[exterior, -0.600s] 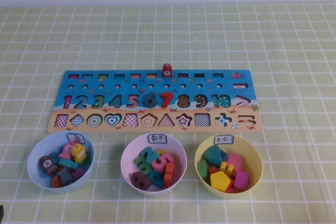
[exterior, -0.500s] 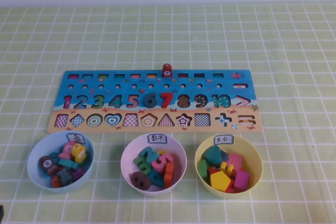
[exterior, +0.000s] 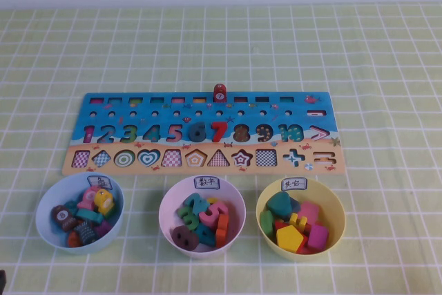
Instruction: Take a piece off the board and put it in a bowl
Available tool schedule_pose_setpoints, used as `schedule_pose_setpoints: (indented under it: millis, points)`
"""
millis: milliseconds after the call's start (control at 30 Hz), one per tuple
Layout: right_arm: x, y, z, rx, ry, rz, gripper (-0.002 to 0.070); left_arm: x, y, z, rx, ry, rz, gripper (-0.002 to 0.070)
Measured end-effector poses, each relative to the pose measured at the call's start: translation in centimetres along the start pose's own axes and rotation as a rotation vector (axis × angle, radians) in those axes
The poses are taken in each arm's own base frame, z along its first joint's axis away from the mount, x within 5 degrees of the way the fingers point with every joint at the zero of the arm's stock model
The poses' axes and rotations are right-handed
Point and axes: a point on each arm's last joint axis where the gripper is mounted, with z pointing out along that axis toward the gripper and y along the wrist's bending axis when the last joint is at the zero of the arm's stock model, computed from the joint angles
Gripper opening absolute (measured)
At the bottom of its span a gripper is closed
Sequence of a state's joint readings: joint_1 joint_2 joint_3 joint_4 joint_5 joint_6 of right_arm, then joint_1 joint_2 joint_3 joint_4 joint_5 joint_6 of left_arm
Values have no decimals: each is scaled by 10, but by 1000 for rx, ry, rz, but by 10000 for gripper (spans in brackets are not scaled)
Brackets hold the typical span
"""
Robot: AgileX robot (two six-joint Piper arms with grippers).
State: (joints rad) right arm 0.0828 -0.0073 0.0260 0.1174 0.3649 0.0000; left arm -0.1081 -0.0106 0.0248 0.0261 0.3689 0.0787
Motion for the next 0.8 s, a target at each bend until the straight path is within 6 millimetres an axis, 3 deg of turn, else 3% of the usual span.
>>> schedule_pose_setpoints:
  millis: [167,300,400,800]
  points:
    - [0,0,0,0,0,0,-17,-4,-4,0,44,-40,-212,-3]
    - [0,0,0,0,0,0,-17,-18,-4,-2,107,-177,-593,-3]
    - [0,0,0,0,0,0,-17,-29,0,-5,127,-302,-781,-3]
    - [0,0,0,0,0,0,-17,-40,9,-10,123,-471,-914,-3]
